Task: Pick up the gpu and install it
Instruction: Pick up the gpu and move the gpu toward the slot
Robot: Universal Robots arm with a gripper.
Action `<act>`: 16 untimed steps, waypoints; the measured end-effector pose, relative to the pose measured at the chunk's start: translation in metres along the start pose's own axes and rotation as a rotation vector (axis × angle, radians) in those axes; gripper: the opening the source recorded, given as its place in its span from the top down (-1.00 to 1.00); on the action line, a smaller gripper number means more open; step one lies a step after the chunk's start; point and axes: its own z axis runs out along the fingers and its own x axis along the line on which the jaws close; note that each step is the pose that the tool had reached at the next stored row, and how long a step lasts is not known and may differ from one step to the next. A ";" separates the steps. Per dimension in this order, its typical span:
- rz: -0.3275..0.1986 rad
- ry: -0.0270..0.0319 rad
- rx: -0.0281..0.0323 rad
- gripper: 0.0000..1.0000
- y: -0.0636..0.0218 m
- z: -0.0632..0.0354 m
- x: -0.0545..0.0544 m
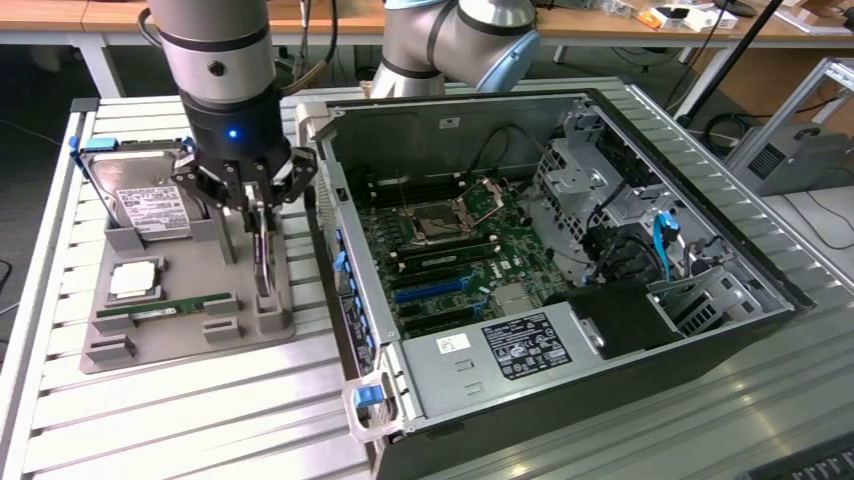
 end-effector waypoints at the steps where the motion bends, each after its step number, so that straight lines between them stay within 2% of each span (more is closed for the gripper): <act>1: 0.000 0.0000 0.0000 0.47 0.0000 -0.0007 0.000; 16: 0.000 0.0000 -0.0002 0.47 0.0002 -0.0093 0.000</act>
